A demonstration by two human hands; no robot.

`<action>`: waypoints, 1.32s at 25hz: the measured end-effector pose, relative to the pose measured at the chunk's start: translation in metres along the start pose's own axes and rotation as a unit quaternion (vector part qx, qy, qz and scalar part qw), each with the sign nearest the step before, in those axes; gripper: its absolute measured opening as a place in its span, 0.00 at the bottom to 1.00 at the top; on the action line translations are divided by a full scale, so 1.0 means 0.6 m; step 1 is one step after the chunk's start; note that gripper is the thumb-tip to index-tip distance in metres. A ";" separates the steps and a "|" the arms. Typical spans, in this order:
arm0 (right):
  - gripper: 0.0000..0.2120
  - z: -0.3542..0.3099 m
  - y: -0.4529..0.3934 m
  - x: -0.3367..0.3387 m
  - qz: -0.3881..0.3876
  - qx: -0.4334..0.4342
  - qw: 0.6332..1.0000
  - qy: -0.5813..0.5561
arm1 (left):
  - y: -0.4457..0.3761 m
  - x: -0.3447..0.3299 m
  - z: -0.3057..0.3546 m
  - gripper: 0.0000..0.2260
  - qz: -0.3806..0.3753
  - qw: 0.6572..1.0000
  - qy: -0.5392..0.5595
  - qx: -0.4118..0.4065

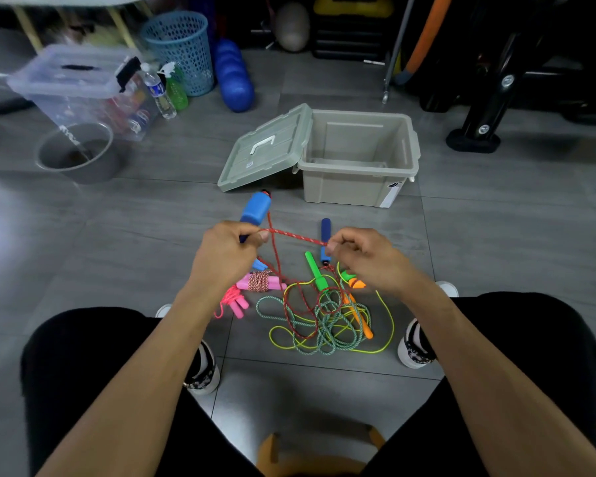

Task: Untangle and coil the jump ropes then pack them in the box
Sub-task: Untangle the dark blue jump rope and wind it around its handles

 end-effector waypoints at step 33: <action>0.07 -0.003 0.011 -0.004 0.006 0.103 0.986 0.132 | 0.033 -0.040 0.056 0.06 -0.115 0.982 0.069 -0.132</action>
Point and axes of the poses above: each hand's wrist, its own y-axis away from the middle knuckle, its own x-axis out of the back of the hand, z = x × y, the point moved 1 cm from there along -y, towards the middle knuckle, and after that the axes turned 10 degrees about -y, right-handed, at the moved point
